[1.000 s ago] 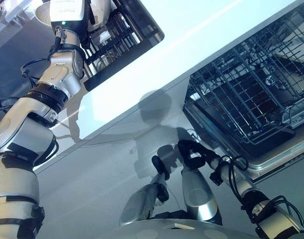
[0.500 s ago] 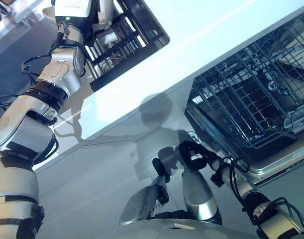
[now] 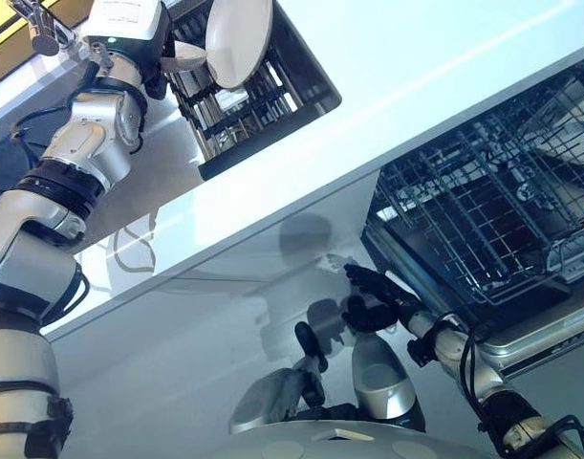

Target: Pick up plates and place into dishwasher.

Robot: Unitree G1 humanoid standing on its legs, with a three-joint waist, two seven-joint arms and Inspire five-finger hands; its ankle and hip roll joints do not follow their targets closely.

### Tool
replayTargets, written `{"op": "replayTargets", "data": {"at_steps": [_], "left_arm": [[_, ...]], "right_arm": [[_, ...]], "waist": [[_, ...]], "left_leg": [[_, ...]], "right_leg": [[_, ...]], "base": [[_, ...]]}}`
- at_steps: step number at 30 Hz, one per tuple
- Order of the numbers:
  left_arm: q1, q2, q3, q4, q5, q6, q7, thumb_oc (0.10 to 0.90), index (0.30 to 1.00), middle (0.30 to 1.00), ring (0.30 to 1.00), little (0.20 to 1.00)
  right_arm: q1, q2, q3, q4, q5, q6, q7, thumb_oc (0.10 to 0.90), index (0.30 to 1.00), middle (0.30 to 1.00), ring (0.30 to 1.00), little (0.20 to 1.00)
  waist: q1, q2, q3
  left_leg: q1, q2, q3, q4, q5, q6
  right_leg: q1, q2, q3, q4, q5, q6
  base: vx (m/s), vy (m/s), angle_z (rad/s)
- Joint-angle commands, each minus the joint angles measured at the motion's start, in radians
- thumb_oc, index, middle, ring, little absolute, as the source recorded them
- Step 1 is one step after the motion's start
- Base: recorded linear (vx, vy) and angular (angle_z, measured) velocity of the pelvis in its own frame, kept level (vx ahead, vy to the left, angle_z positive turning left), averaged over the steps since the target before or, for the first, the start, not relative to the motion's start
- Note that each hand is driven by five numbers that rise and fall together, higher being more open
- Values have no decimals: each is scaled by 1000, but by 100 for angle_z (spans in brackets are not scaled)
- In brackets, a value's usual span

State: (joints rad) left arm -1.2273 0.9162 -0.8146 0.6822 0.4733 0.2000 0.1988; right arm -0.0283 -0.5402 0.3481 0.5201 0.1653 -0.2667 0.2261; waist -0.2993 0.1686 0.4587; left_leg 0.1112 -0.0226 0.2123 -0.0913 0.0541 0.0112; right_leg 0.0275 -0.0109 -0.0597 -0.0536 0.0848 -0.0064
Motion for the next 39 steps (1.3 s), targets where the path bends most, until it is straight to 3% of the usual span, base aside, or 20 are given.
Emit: {"op": "replayTargets", "data": {"at_steps": [1, 9, 15, 28, 39], "left_arm": [[16, 107, 89, 57, 51, -10, 48, 100, 300, 300, 300, 200], [47, 155, 116, 78, -9, -118, 74, 100, 300, 300, 300, 200], [120, 175, 187, 41, -77, -209, 115, 100, 300, 300, 300, 200], [186, 186, 281, -1, -172, -298, 167, 100, 300, 300, 300, 200], [209, 210, 321, -81, -216, -345, 198, 100, 300, 300, 300, 200]], "right_arm": [[102, 12, -17, -106, 120, -48, 114, 800, 900, 900, 900, 900], [123, -11, -69, -177, 119, -37, 121, 800, 900, 900, 900, 900], [158, -60, -181, -283, 75, -101, 50, 800, 900, 900, 900, 900], [173, -128, -366, -361, 91, -225, -29, 800, 900, 900, 900, 900], [179, -157, -421, -351, 109, -251, -64, 800, 900, 900, 900, 900]], "waist": [[-3, -29, -216], [-3, -43, -280], [-16, -59, -312], [-31, -67, -361], [-22, -78, -387]], "left_leg": [[-7, -15, 17, 54, -113, -18], [29, -6, 24, 53, -132, -12], [44, -2, 30, 44, -137, -5], [58, -5, 35, 31, -142, 8], [60, -6, 30, 24, -142, 13]], "right_leg": [[-21, 8, 34, 87, -113, 97], [15, 18, 57, 77, -123, 100], [18, 28, 78, 80, -126, 103], [10, 40, 111, 87, -122, 108], [10, 43, 116, 85, -120, 109]], "base": [[67, 14, -7], [38, 20, -4], [-7, 48, -2], [-20, 55, -11], [-6, 14, -3]]}}
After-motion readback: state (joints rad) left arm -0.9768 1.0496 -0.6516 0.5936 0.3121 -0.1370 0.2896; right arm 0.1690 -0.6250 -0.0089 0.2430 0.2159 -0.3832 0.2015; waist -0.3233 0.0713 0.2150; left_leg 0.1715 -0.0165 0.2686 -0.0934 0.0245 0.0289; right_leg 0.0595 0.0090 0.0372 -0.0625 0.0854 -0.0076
